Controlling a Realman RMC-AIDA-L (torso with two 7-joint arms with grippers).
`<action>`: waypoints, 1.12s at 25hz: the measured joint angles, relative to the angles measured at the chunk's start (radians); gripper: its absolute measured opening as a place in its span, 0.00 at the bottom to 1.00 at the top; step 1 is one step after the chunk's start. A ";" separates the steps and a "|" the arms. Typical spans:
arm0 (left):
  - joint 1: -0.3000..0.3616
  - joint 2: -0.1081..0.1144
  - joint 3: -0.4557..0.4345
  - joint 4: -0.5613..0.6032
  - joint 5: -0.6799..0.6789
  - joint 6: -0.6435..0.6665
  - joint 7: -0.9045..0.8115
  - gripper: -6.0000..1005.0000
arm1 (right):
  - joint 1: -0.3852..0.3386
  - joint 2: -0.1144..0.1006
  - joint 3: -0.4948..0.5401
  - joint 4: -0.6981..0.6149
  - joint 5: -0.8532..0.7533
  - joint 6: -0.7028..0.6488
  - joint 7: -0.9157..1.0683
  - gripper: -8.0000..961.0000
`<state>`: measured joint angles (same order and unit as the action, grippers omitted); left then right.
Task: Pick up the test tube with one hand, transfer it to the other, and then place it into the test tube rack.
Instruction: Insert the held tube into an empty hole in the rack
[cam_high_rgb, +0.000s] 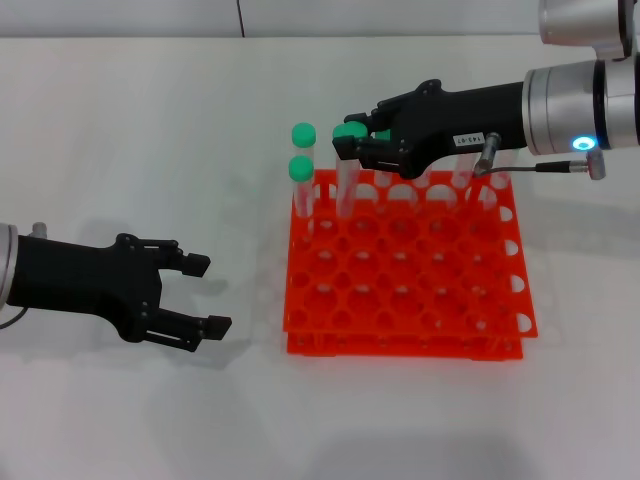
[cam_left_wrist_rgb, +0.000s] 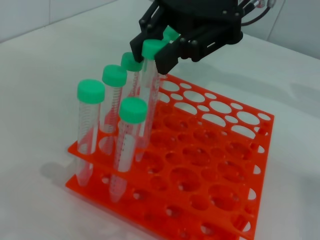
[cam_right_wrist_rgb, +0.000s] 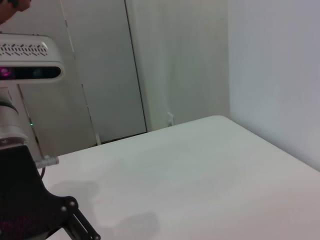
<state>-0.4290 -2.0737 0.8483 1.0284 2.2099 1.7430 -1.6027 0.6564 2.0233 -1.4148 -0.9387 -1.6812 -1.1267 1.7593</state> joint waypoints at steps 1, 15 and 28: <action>0.000 0.000 0.000 0.000 0.000 0.000 0.000 0.88 | 0.000 0.000 -0.001 0.004 0.002 0.002 -0.001 0.35; -0.004 0.000 0.000 -0.008 0.000 -0.003 0.003 0.88 | -0.005 0.001 -0.022 0.024 0.010 0.017 -0.009 0.35; -0.007 0.000 -0.001 -0.033 0.000 -0.011 0.027 0.88 | 0.003 0.001 -0.050 0.034 0.027 0.029 -0.008 0.36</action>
<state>-0.4356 -2.0738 0.8477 0.9956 2.2103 1.7319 -1.5757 0.6591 2.0248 -1.4649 -0.9048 -1.6545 -1.0982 1.7512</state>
